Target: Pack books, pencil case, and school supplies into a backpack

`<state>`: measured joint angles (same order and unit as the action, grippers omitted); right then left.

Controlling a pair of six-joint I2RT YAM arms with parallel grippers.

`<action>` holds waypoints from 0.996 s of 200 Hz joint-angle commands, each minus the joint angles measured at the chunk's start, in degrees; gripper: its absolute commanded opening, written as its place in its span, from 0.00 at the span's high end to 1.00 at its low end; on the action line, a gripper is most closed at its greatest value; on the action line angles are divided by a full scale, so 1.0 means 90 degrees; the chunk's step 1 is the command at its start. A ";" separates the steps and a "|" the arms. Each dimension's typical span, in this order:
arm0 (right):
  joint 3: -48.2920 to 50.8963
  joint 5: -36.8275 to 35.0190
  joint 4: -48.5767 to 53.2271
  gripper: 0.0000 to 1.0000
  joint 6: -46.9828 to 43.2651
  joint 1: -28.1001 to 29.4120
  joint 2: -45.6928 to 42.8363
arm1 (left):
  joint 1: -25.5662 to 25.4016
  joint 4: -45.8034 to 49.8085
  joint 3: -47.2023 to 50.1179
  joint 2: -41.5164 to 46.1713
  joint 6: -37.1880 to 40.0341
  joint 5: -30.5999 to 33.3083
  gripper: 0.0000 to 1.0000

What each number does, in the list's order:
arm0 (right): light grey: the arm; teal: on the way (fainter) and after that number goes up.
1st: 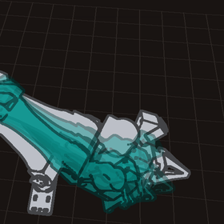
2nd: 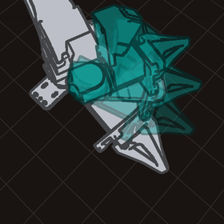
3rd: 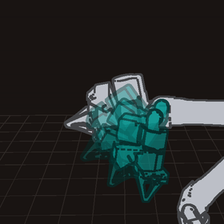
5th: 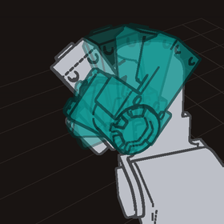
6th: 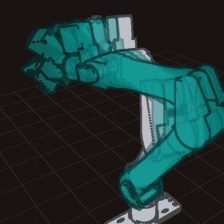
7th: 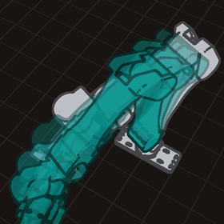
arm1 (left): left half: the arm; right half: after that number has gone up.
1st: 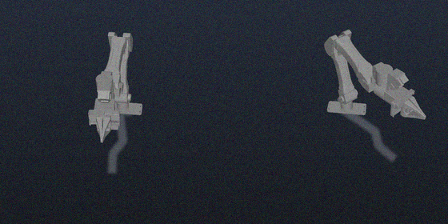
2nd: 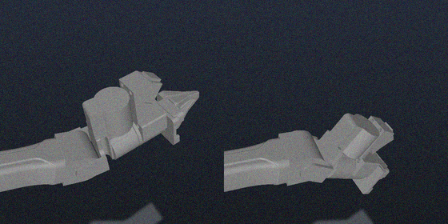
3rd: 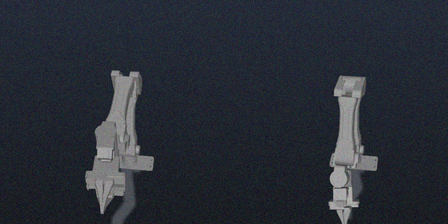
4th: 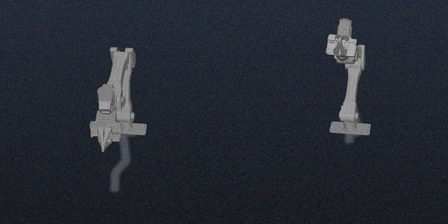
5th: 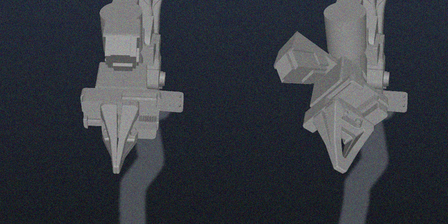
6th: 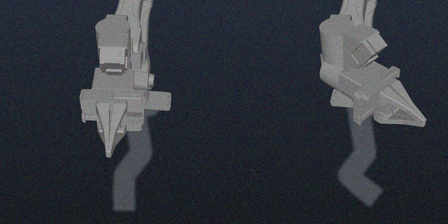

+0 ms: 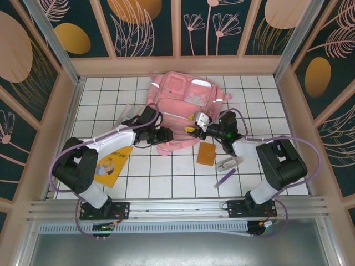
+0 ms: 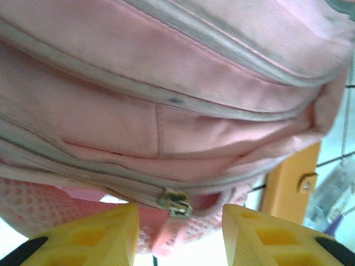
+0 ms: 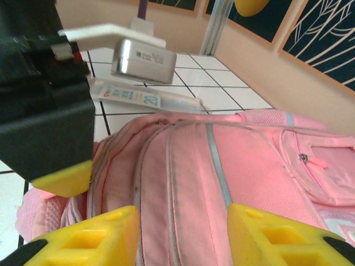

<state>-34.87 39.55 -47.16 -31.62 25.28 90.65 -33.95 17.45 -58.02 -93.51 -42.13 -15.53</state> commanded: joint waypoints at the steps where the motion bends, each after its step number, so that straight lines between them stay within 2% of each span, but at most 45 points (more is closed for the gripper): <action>1: -0.0120 0.0120 -0.0008 0.55 -0.0190 0.0052 -0.0147 | -0.0040 0.0548 -0.0194 -0.0182 0.0283 0.0355 0.57; 15: -0.0204 0.0196 0.0316 0.55 -0.0522 0.0076 -0.0115 | -0.0055 0.0402 -0.0177 -0.0219 0.0273 0.0146 0.57; 46: -0.0897 0.0621 0.2237 0.53 -0.1779 0.0145 0.0117 | -0.0085 0.0197 -0.0112 -0.0305 0.0295 -0.0152 0.63; 69: -0.1325 0.0706 0.3373 0.50 -0.2543 0.0317 0.0382 | -0.0085 -0.0053 0.0041 -0.0298 0.0364 -0.0398 0.75; 98: -0.1666 0.0936 0.3890 0.49 -0.2559 0.0524 0.0754 | -0.0085 -0.0311 0.0212 -0.0169 0.0567 -0.0650 0.88; 119: -0.1864 0.0745 0.4095 0.49 -0.2569 0.0767 0.1041 | -0.0064 -0.0379 0.0219 -0.0046 0.0762 -0.0656 1.00; 157: -0.2045 0.0108 0.4248 0.50 -0.2547 0.1035 0.1410 | 0.0050 -0.0715 0.0570 0.0244 0.1010 -0.0986 1.00; 181: -0.2068 -0.0316 0.4459 0.59 -0.2747 0.1033 0.1482 | 0.0274 -0.0904 0.0777 0.0495 0.1272 -0.1255 1.00; 199: -0.1946 -0.0756 0.4410 0.77 -0.2889 0.1030 0.1441 | 0.0429 -0.1079 0.0940 0.0739 0.1766 -0.1524 1.00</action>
<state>-52.12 40.10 -9.65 -55.29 34.61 103.26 -31.92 10.48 -51.35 -90.96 -32.77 -24.05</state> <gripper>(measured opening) 0.344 0.046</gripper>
